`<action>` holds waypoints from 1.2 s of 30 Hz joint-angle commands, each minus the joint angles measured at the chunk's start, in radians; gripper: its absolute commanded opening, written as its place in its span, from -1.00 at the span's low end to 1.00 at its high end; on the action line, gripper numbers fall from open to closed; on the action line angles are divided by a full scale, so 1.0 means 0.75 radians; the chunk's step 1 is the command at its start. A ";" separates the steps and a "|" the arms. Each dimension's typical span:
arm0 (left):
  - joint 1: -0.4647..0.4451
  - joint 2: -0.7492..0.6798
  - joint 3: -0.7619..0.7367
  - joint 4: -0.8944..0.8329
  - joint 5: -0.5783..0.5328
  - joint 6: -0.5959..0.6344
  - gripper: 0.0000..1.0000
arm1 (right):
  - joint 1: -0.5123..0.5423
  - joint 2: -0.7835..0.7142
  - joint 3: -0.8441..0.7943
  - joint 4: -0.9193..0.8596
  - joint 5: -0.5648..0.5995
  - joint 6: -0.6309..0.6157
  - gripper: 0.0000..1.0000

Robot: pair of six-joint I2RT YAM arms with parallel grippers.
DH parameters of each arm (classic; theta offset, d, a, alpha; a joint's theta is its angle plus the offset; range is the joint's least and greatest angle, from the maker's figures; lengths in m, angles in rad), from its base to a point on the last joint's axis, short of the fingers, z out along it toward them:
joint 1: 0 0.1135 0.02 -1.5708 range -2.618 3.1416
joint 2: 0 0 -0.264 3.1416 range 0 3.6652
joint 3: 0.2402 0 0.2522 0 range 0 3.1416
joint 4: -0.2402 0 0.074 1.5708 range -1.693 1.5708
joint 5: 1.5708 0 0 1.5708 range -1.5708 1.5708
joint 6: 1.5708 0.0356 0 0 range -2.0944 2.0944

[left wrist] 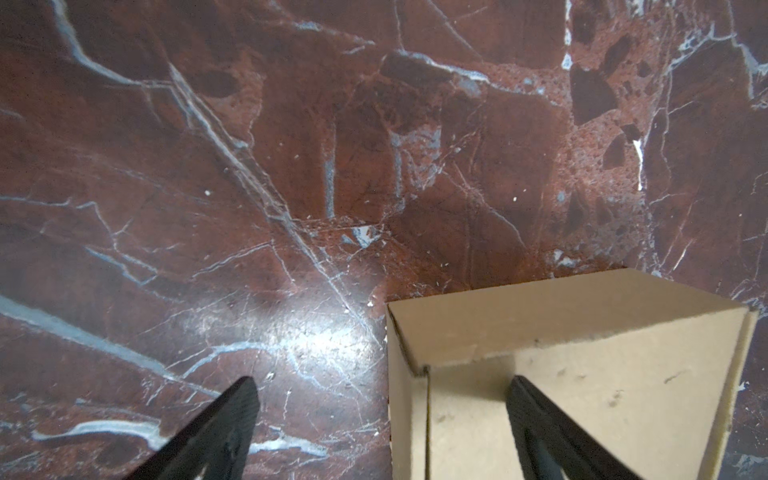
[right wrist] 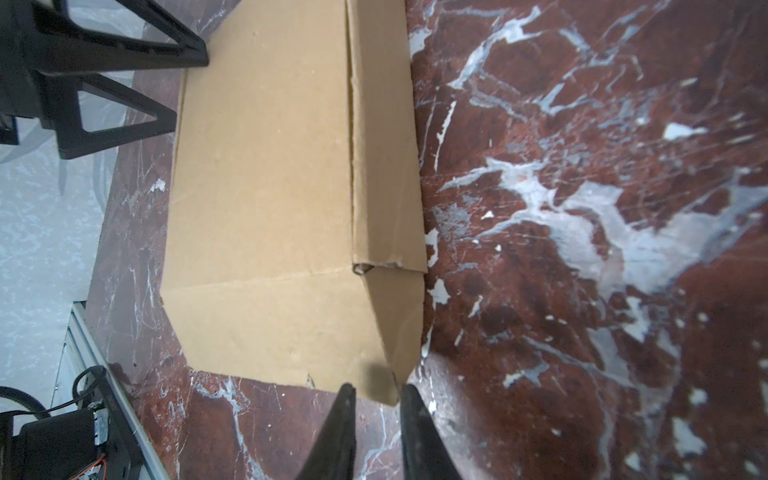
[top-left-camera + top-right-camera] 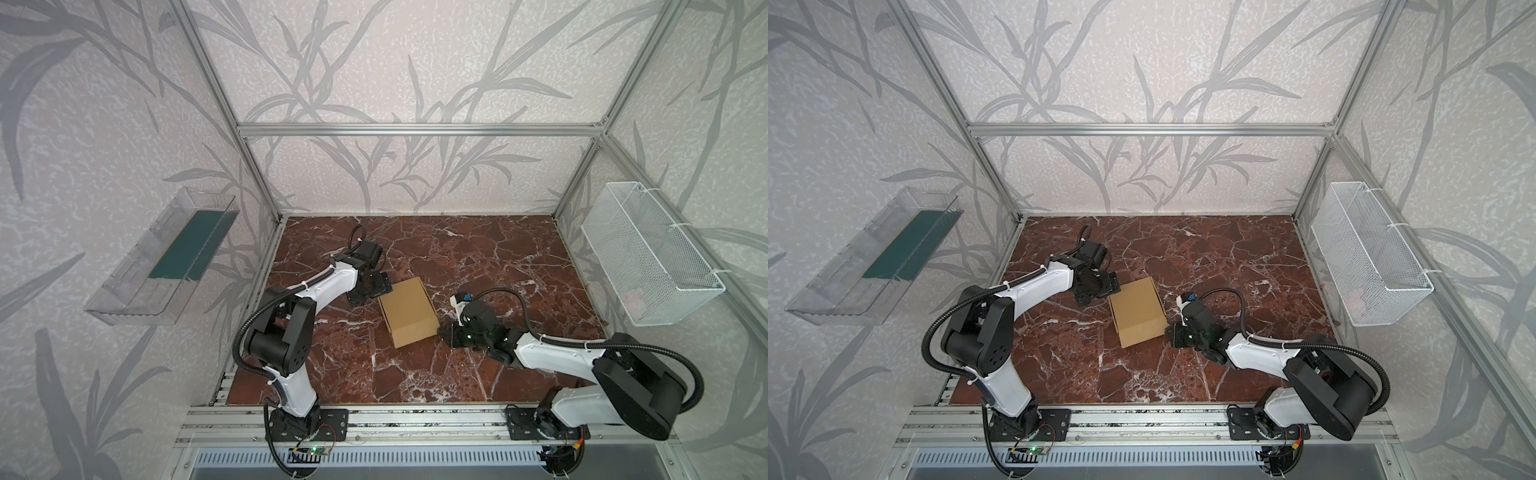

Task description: Fold the paper box

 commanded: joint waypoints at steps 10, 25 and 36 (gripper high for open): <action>0.001 0.053 0.022 -0.032 0.022 0.031 0.88 | 0.006 0.156 0.073 0.074 0.063 0.008 -0.56; -0.007 0.064 0.020 -0.032 0.036 0.032 0.88 | 0.006 0.251 0.102 0.246 0.182 0.090 -0.54; -0.009 -0.006 0.070 -0.095 0.060 0.031 0.89 | 0.012 0.122 -0.002 0.248 0.249 0.180 -0.51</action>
